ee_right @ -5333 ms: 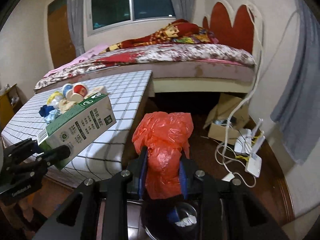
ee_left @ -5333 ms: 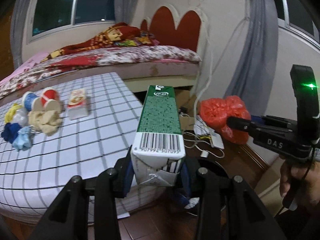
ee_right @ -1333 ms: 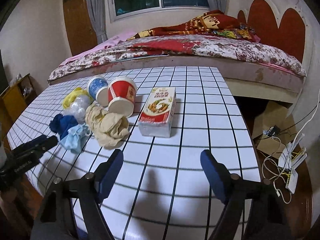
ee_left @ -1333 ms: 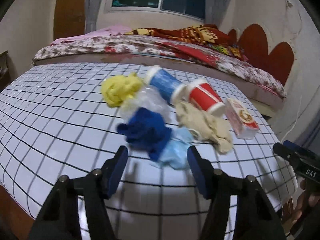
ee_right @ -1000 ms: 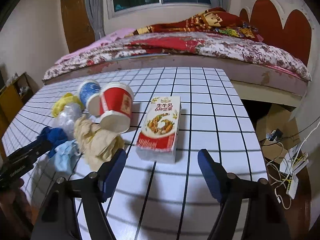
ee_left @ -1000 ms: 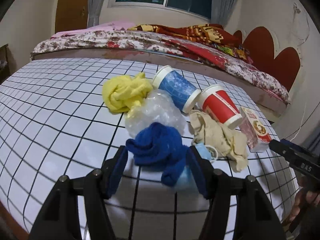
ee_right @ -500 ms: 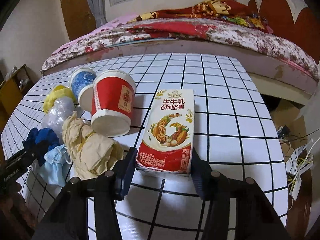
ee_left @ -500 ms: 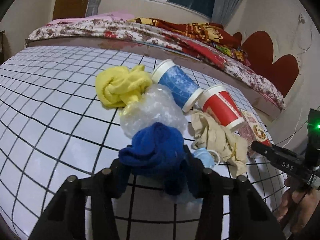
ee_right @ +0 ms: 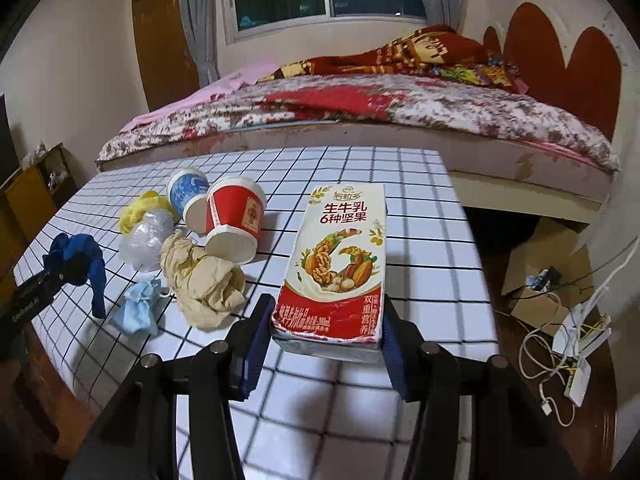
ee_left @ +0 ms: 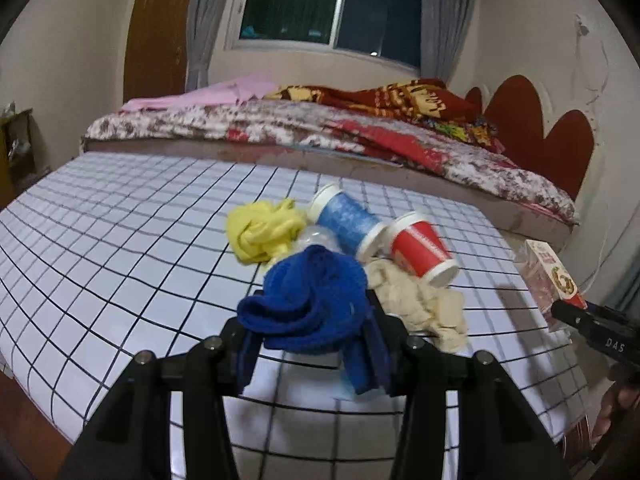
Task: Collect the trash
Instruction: 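Carry the blue cloth and milk carton over the black bin with both tools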
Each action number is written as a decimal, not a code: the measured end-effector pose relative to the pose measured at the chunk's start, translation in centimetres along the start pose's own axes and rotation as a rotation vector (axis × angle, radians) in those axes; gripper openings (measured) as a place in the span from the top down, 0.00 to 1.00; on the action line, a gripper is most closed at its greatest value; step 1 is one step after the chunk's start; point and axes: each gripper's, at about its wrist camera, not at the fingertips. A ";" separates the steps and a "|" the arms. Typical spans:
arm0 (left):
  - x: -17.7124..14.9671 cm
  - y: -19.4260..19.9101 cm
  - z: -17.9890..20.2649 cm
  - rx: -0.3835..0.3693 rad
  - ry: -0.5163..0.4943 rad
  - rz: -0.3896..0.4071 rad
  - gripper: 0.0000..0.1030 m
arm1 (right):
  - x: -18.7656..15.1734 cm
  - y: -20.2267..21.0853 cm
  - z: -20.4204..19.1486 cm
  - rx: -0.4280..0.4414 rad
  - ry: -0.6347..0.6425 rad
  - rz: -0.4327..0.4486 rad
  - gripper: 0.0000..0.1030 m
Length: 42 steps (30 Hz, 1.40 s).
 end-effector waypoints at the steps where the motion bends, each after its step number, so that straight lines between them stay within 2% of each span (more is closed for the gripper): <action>1: -0.1 0.4 0.8 -0.014 -0.016 0.000 0.53 | -0.3 0.8 0.6 -0.006 -0.002 0.005 0.49; 13: -3.3 2.2 10.5 -0.164 -0.126 -0.044 0.53 | -3.5 8.5 7.4 -0.059 -0.038 0.051 0.49; 23: -5.7 2.8 18.2 -0.280 -0.214 -0.088 0.53 | -7.2 12.2 12.7 -0.112 -0.061 0.036 0.49; 42: -9.9 3.5 28.5 -0.417 -0.334 -0.157 0.53 | -12.6 14.5 19.3 -0.167 -0.100 -0.031 0.49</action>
Point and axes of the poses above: each gripper's, at about its wrist camera, not at the fingertips, and y roughly against the way its jaws point, z to its right, x to its top, and after that the axes turned 8 degrees about -x, right-handed
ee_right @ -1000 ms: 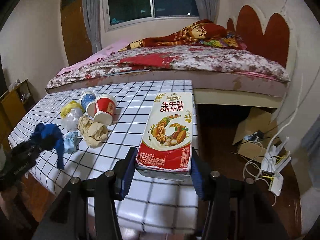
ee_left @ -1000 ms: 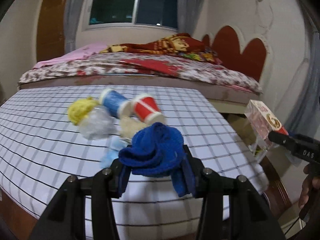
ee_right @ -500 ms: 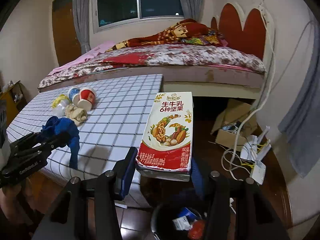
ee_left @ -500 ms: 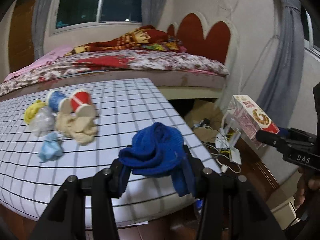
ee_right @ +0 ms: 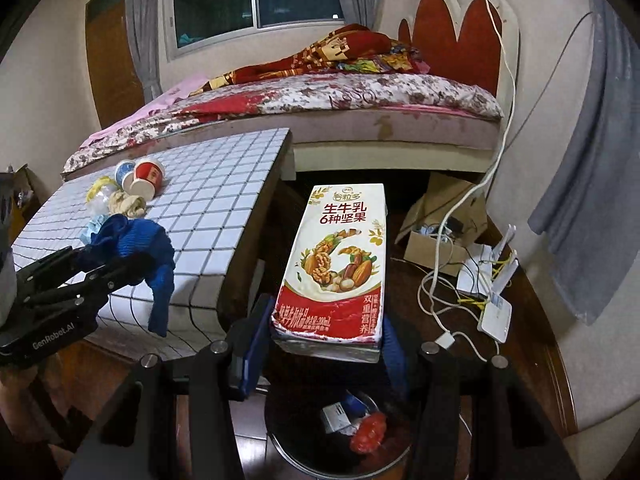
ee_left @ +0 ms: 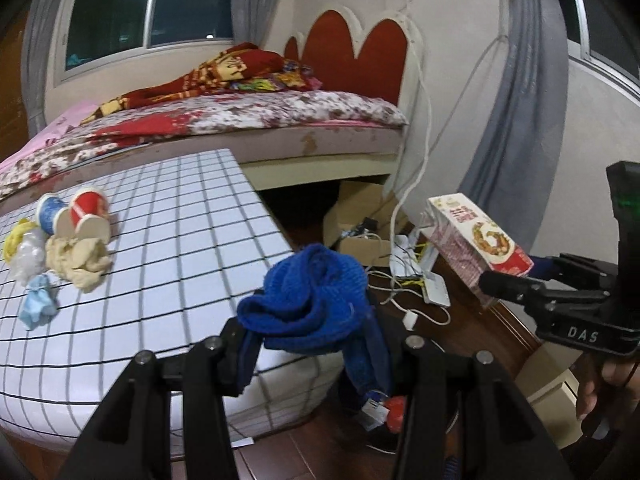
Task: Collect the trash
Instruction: 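Carry the blue cloth and milk carton over the black bin with both tools, then open both tools over the bin to drop the cloth and carton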
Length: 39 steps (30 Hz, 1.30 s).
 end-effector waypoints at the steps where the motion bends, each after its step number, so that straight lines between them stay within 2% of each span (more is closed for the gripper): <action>1: 0.0 -0.2 0.4 -0.005 -0.005 -0.005 0.53 | -0.3 -0.1 0.3 0.000 0.000 -0.007 0.49; 18: -3.1 -4.0 6.3 -0.100 -0.055 -0.110 0.53 | -4.5 -1.1 4.5 -0.004 -0.005 -0.109 0.49; 39: -7.8 -10.2 6.9 -0.159 -0.013 -0.293 0.53 | -10.7 -7.0 5.0 0.028 0.063 -0.322 0.49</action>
Point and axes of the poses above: each gripper's, at about its wrist camera, not at the fingertips, and y roughly against the way its jaws point, z to its right, x to its top, and after that the axes turned 8 degrees about -x, right-handed
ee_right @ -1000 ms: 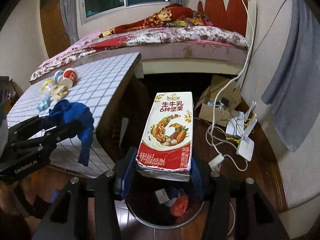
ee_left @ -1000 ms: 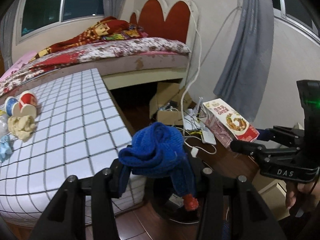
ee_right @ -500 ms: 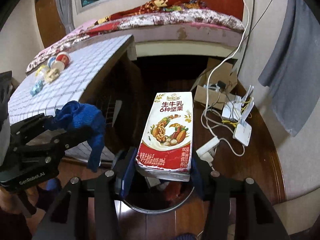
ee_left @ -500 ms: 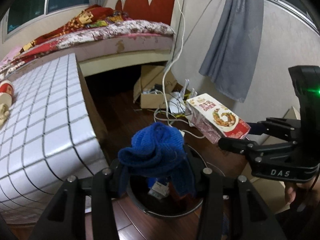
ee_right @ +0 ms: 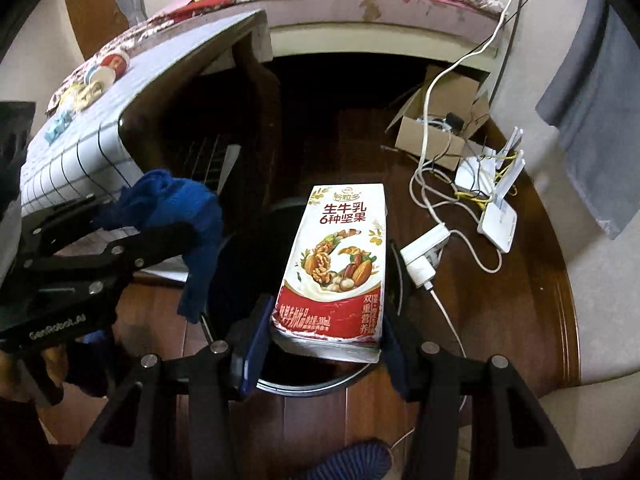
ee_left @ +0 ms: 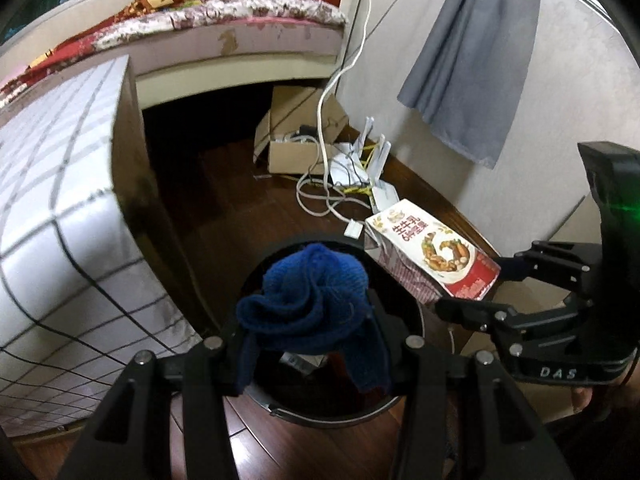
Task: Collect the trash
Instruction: 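Open both tools over the bin to drop the cloth and carton, then withdraw both tools from the bin back toward the table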
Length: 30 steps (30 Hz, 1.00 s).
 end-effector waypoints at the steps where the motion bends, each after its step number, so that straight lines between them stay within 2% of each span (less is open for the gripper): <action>1: -0.1 -0.3 -0.1 -0.002 0.001 -0.006 0.53 | -0.1 -0.4 -0.2 0.001 0.015 -0.009 0.49; 3: -0.2 -0.9 -0.2 -0.010 0.007 -0.020 0.53 | -0.2 -1.1 -0.6 0.001 0.038 -0.019 0.49; 5: -0.3 -1.4 -0.4 -0.035 0.019 -0.027 0.45 | -0.1 -1.5 -0.9 -0.015 0.062 -0.011 0.46; 6: -0.4 -1.7 -0.6 -0.029 0.031 -0.027 0.38 | -0.1 -1.9 -1.1 -0.057 0.079 -0.013 0.24; 7: -0.4 -1.8 -0.8 -0.013 0.041 -0.025 0.21 | -0.2 -2.3 -1.1 -0.129 0.095 -0.019 0.14; 8: -0.4 -1.9 -0.9 0.004 0.046 -0.018 0.15 | -0.3 -2.6 -0.8 -0.154 0.101 -0.026 0.07; 11: -0.5 -2.2 -1.6 0.040 0.059 -0.023 0.14 | -0.5 -3.6 0.1 -0.184 0.090 -0.085 0.07; 14: -0.8 -2.0 -2.0 0.077 0.068 -0.018 0.08 | -0.7 -4.0 1.0 -0.199 0.070 -0.109 0.05; 18: -1.1 -1.3 -1.9 0.109 0.057 -0.005 0.05 | -0.6 -3.4 0.8 -0.206 0.066 -0.087 0.01; 30: -0.7 1.3 -1.7 0.160 0.034 0.036 0.05 | 0.7 -0.8 -0.8 -0.181 0.071 -0.021 0.01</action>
Point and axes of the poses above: each gripper's, at about its wrist camera, not at the fingertips, and y roughly against the way its jaws point, z to its right, x to its top, and after that the axes turned 8 degrees about -x, right-handed
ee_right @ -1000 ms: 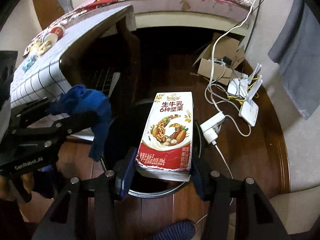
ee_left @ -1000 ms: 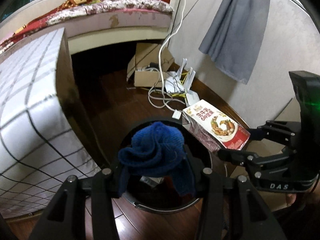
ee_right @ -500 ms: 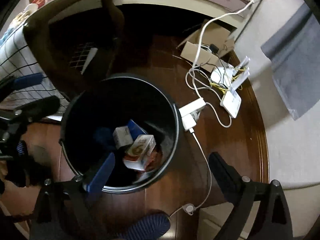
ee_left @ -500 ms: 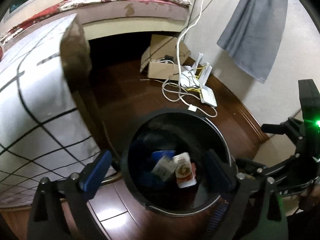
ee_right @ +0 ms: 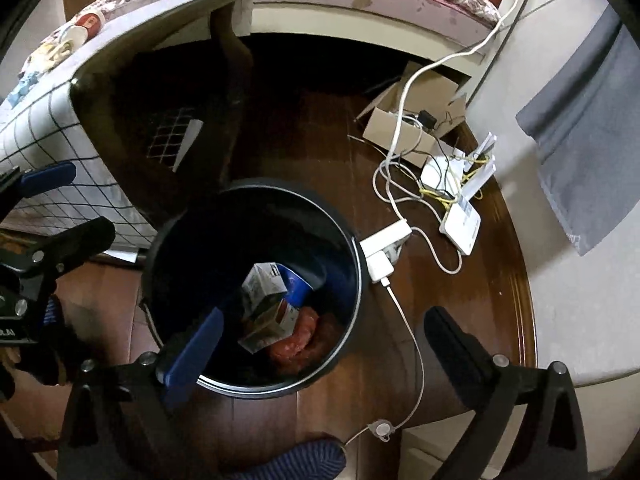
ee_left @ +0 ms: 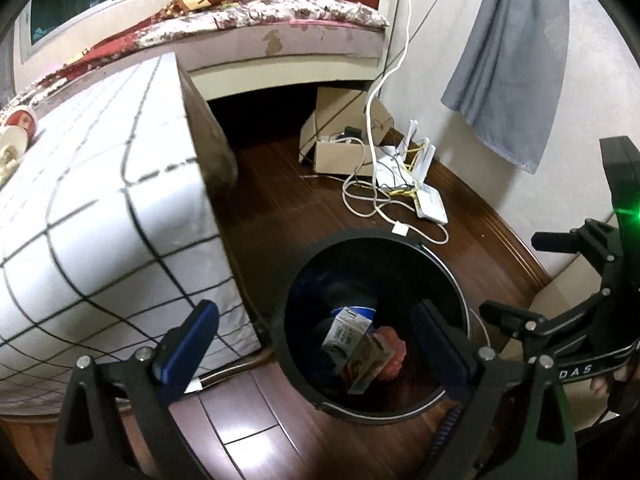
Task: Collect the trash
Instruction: 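Withdraw both tools from the bin back toward the table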
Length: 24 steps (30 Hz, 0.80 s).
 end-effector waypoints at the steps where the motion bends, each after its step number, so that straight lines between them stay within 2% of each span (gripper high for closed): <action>1: 0.1 0.3 -0.1 0.002 0.000 0.004 0.05 | 0.1 0.2 -0.1 0.003 0.002 0.007 0.01; 17: 0.9 5.3 -1.6 0.065 0.013 0.096 0.05 | 2.5 5.1 -1.9 0.039 0.029 0.140 0.01; 24: 2.1 8.1 -3.8 0.114 0.031 0.162 0.03 | 5.7 7.5 -2.2 0.058 -0.048 0.238 0.01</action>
Point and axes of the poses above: each gripper's, at about its wrist camera, not at the fingertips, and y roughly against the way its jaws point, z to its right, x to its top, and after that the axes turned 8 degrees about -x, right-handed
